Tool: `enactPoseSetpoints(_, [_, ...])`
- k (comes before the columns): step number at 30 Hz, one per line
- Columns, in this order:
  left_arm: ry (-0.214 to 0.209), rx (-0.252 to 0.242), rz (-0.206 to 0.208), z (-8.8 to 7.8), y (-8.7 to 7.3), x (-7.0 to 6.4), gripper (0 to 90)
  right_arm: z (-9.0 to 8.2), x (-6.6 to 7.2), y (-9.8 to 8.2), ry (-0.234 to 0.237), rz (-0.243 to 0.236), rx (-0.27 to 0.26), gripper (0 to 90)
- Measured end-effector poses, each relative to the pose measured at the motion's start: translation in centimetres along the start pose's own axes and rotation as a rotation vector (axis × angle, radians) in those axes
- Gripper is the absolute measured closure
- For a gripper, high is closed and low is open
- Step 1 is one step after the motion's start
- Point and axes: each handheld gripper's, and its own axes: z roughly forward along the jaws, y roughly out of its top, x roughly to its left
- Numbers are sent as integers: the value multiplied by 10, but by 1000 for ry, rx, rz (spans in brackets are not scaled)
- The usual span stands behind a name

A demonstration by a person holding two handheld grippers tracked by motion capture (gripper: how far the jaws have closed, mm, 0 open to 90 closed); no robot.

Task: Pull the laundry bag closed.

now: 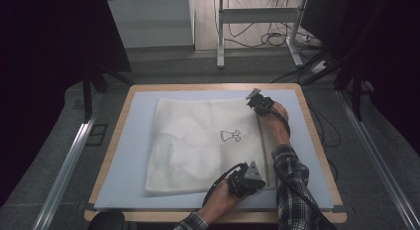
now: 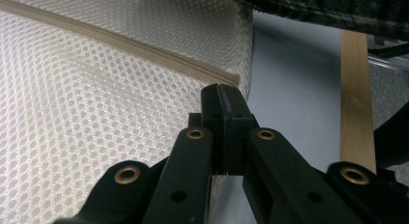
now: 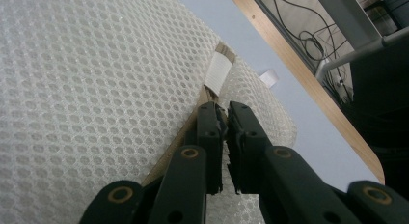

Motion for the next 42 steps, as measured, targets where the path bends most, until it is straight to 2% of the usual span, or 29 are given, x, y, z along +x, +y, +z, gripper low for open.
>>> enactPoseSetpoints(6, [8,2,6,0,0,-1,897,-2,3,1,-14,44,3,799])
enactPoseSetpoints(12, [-20,-11,-48,0,0,3,872,-5,1,1,-4,58,-14,728])
enactPoseSetpoints(16, [-16,-11,-57,-2,1,4,826,-8,-3,0,12,87,-24,676])
enactPoseSetpoints(20, [10,-5,-43,-5,2,1,743,-12,-4,-1,29,102,-44,634])
enactPoseSetpoints(23, [11,2,-40,-8,3,-1,654,-17,-5,1,41,112,-56,606])
enactPoseSetpoints(28, [15,2,-39,-11,2,-4,569,-24,-7,3,69,137,-76,547])
enactPoseSetpoints(34, [18,16,0,-20,2,-5,434,-29,-5,1,122,156,-82,478])
enactPoseSetpoints(38, [24,24,-4,-22,4,-4,338,-33,-5,-3,159,198,-99,436])
enactPoseSetpoints(42, [2,43,-7,-24,6,-2,256,-36,-7,-7,199,238,-105,380])
